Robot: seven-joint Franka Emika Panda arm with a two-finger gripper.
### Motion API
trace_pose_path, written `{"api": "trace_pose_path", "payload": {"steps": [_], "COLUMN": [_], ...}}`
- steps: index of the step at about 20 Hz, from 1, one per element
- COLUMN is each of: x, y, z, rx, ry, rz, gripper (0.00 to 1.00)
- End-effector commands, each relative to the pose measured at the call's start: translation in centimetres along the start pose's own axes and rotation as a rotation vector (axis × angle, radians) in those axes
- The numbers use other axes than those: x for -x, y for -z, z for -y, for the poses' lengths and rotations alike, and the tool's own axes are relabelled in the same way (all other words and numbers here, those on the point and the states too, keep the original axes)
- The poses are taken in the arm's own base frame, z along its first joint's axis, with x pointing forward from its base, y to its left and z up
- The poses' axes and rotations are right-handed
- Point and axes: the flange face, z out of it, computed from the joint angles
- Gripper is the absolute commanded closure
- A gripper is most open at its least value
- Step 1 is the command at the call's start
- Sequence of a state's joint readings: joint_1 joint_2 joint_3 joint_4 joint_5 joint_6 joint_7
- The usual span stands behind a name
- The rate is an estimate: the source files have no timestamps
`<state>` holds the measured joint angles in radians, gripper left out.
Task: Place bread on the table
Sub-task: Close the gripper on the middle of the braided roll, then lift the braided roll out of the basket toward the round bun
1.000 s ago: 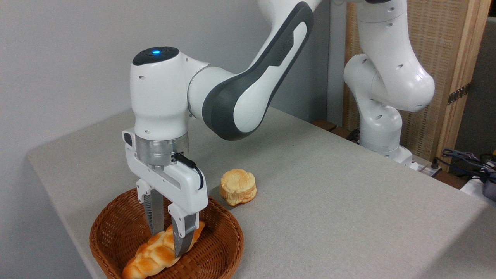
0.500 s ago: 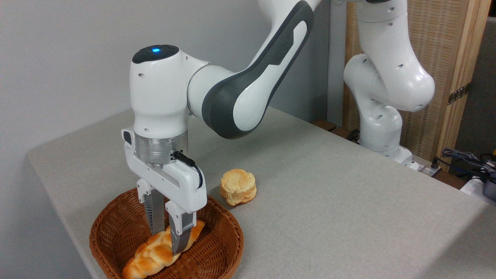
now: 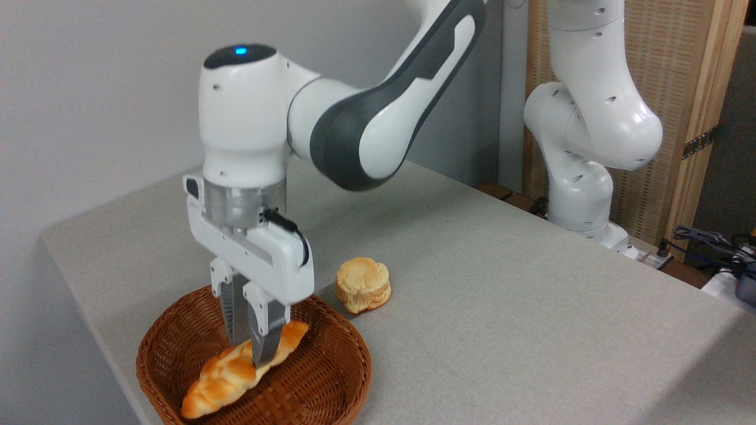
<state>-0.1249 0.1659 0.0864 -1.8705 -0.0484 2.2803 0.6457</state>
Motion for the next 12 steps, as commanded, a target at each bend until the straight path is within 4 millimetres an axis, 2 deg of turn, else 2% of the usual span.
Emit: {"api": "trace_pose_path", "payload": {"steps": [1,8,12], "x": [0.4,2.3,4.2], "y": [4.5,9.0,9.7], "z": [-0.8,-2.6,-3.8], "rx": [0.019,0.093,0.170], "ry": [-0.006,-0.023,-0.025], "rz": [-0.013,0.062,0.156], "gripper": [0.64,0.62,0.58]}}
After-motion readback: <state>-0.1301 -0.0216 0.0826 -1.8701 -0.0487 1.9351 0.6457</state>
